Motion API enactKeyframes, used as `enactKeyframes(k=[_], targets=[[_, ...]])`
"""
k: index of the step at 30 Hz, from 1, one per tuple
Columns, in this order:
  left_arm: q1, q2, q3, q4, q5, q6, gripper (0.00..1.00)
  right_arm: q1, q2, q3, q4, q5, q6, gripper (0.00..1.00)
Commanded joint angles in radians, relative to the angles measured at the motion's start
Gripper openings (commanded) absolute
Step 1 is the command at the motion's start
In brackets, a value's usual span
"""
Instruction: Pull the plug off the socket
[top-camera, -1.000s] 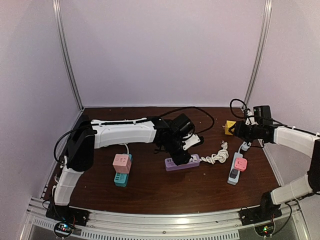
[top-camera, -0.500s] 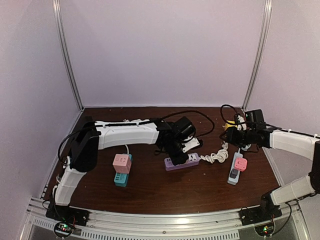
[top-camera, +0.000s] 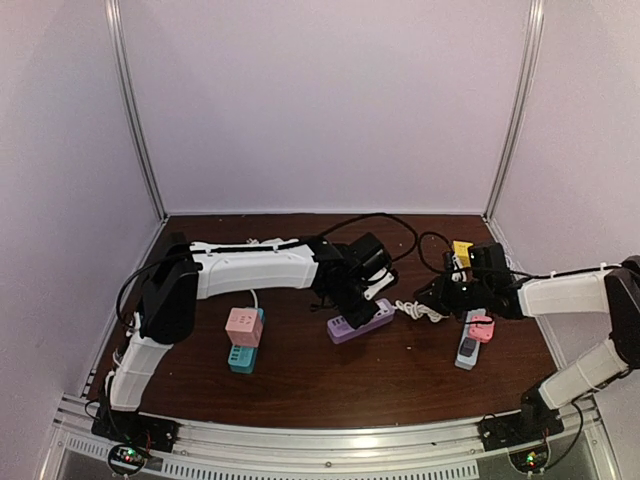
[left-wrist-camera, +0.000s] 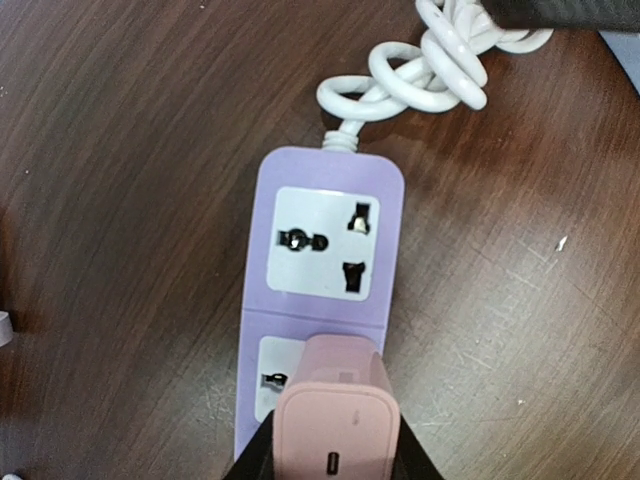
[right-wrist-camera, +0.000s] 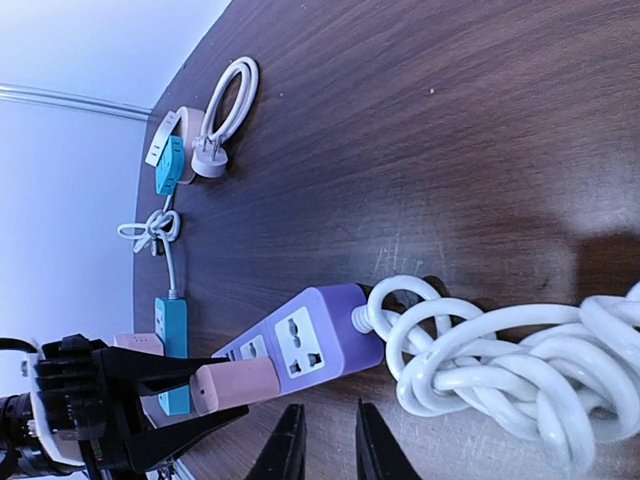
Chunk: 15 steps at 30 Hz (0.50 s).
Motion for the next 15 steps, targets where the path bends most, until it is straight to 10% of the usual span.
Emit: enactKeyframes(k=[1, 15], targets=[[0.003, -0.001, 0.012, 0.044, -0.007, -0.086, 0.12, 0.048, 0.096, 0.013, 0.148, -0.016, 0.088, 0.13], [0.003, 0.000, 0.002, 0.049, 0.027, -0.099, 0.07, 0.174, 0.291, 0.070, 0.301, -0.004, 0.168, 0.07]])
